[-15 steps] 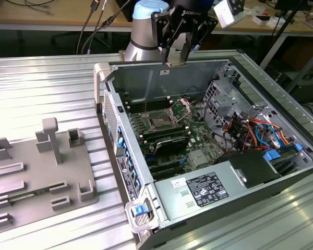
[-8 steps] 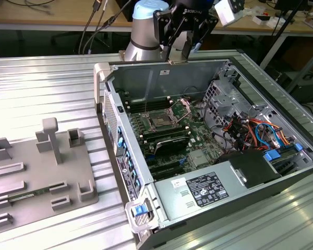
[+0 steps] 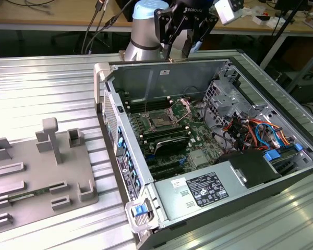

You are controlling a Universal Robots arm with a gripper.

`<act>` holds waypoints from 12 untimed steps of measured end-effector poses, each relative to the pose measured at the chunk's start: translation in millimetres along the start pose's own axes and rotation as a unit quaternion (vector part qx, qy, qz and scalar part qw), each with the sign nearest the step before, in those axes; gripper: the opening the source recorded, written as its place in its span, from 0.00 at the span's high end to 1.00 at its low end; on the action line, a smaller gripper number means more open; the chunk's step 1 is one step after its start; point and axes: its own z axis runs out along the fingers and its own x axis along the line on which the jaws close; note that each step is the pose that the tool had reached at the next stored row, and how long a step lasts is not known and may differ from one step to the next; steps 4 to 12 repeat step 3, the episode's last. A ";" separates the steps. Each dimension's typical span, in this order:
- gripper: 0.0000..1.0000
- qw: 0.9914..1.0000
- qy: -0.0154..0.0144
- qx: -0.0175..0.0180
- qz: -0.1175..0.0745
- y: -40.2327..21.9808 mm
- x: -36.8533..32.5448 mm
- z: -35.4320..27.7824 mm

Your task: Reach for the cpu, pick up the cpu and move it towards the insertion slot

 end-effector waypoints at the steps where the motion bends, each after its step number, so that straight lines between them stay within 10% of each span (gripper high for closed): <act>1: 0.45 1.000 0.000 0.000 0.000 0.0 -0.7 0.0; 12: 0.45 1.000 0.000 0.000 0.000 0.0 -0.8 0.0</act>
